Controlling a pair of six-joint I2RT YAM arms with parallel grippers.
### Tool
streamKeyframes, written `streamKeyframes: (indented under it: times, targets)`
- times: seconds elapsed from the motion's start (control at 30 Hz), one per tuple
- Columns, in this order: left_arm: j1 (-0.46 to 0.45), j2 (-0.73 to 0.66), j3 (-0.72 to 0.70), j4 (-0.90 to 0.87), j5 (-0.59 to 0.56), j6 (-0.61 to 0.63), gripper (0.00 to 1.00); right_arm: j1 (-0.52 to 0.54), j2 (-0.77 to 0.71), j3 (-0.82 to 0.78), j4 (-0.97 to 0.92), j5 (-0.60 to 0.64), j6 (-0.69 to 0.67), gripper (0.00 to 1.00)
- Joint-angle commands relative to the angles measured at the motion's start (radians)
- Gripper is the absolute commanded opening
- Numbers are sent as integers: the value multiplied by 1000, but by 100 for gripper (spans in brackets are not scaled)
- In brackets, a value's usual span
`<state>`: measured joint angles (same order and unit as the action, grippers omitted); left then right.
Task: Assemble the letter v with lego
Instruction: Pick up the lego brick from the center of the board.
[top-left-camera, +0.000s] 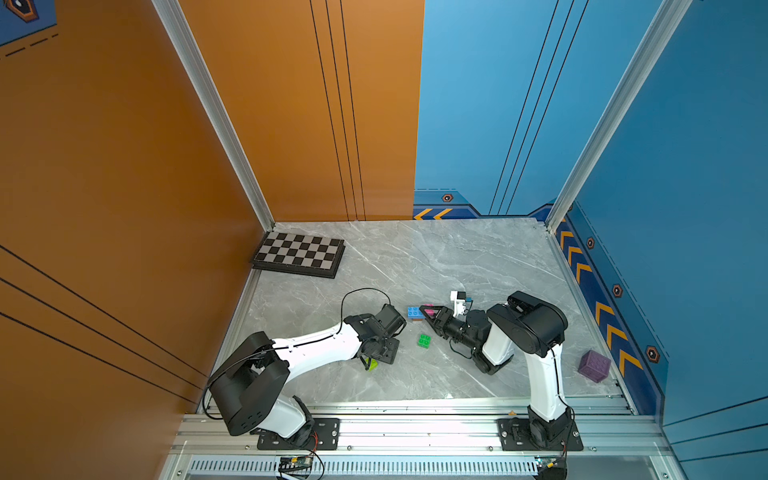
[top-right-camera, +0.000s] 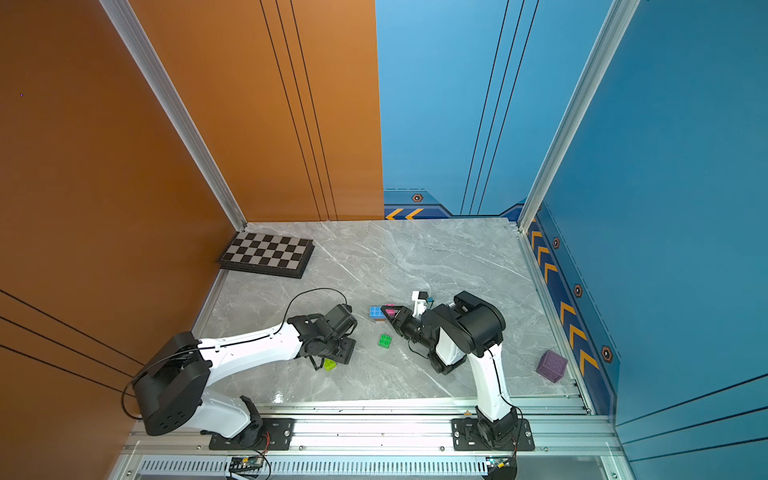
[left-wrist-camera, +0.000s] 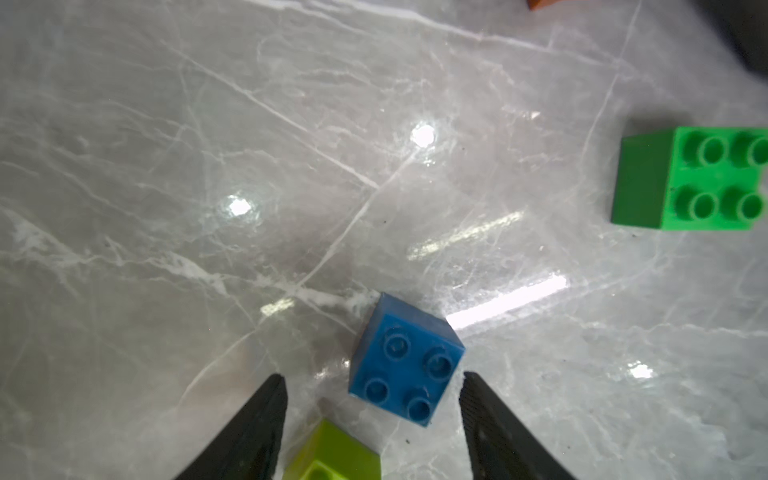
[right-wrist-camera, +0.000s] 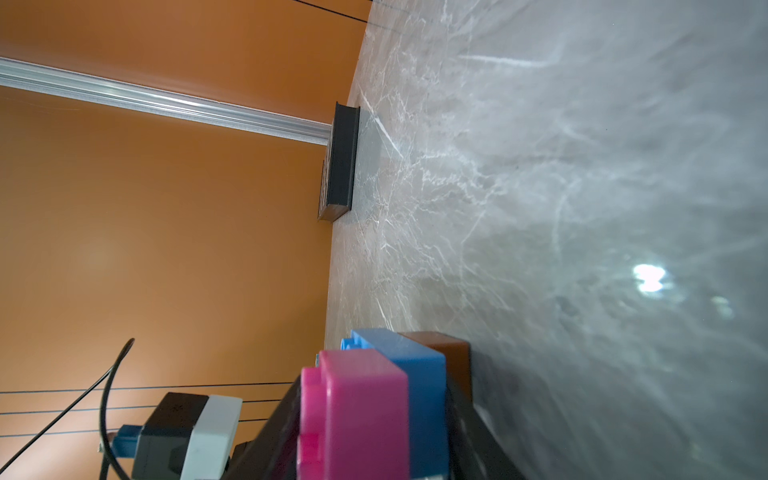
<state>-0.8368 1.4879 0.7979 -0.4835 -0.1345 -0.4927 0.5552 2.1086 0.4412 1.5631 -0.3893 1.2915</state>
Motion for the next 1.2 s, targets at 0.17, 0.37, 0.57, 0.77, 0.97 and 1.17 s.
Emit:
streamKeyframes:
  times: [0.17, 0.37, 0.57, 0.77, 0.97, 1.17]
  targets:
    - [-16, 53, 50, -26, -45, 24, 54, -12, 45, -39, -150, 6, -14, 32]
    - [-16, 84, 73, -24, -47, 19, 42, -14, 45, -39, -150, 6, -14, 32]
    - [-16, 80, 83, -24, -29, 4, 33, -16, 50, -39, -147, 7, -14, 32]
    - [0, 58, 99, -26, 1, -38, 20, -15, 49, -39, -147, 5, -14, 32]
    - [56, -40, 209, -68, 4, -236, 15, -15, 54, -37, -150, 6, -13, 32]
    - [58, 89, 385, -125, -8, -322, 13, -15, 66, -34, -146, 6, -13, 31]
